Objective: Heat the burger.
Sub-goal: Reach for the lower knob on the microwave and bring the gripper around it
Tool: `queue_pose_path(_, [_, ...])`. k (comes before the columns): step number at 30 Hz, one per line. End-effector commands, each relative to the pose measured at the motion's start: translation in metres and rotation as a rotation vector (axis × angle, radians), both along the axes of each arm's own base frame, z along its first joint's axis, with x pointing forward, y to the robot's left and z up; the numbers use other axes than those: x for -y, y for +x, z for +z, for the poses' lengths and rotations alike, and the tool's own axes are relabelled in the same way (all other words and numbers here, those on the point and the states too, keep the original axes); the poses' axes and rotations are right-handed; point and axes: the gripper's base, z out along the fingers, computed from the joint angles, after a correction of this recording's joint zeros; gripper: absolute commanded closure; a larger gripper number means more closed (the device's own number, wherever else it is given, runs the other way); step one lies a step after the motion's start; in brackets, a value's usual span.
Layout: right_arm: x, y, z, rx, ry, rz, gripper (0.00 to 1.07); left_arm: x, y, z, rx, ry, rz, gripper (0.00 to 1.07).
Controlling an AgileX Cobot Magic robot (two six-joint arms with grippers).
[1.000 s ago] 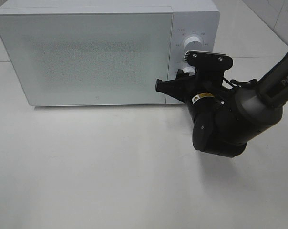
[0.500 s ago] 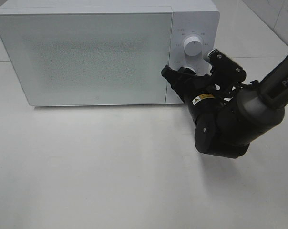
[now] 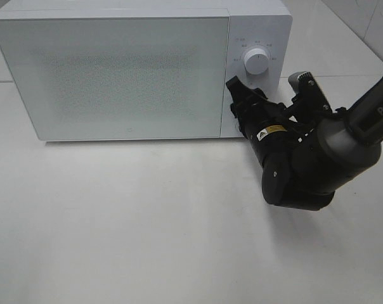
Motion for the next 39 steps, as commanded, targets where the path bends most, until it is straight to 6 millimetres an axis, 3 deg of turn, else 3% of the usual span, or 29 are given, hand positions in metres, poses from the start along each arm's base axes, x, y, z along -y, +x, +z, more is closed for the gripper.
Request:
queue_pose_path(1, [-0.0127, 0.0059, 0.0270, 0.241, 0.028, 0.087, 1.02, 0.0005, -0.0030, 0.0004, 0.038, -0.006, 0.007, 0.06])
queue_pose_path(13, [-0.0127, 0.0059, 0.0272, 0.230, 0.174, 0.079, 1.02, 0.0005, -0.0030, 0.0004, 0.038, -0.006, 0.007, 0.06])
queue_pose_path(39, [-0.0086, 0.0064, 0.0264, 0.173, 0.780, 0.000, 1.02, 0.0005, -0.0030, 0.0004, 0.038, -0.006, 0.007, 0.06])
